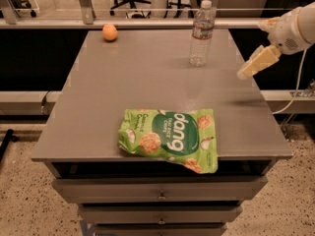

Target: Knock water bottle over

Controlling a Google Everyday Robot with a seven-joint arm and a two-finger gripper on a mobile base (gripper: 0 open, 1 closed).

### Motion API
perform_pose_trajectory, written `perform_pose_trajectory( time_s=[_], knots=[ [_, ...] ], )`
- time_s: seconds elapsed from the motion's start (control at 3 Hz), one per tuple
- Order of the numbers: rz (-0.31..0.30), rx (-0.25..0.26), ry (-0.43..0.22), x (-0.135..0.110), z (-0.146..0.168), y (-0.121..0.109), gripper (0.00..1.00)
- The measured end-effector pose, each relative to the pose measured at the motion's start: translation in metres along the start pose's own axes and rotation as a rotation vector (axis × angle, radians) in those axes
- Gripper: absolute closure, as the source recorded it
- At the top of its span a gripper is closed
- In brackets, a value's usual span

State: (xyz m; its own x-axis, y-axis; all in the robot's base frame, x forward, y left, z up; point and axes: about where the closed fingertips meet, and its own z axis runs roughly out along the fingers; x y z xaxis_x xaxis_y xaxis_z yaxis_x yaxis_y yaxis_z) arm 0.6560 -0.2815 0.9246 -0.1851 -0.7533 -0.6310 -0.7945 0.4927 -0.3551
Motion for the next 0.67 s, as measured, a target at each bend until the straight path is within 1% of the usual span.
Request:
perform_pose_trajectory(
  time_s=[0.33, 0.67],
  knots=[
    [0.037, -0.057, -0.104, -0.004, 0.043, -0.011, 0.00],
    [0.054, -0.096, -0.196, -0.017, 0.075, -0.018, 0.00]
  ],
)
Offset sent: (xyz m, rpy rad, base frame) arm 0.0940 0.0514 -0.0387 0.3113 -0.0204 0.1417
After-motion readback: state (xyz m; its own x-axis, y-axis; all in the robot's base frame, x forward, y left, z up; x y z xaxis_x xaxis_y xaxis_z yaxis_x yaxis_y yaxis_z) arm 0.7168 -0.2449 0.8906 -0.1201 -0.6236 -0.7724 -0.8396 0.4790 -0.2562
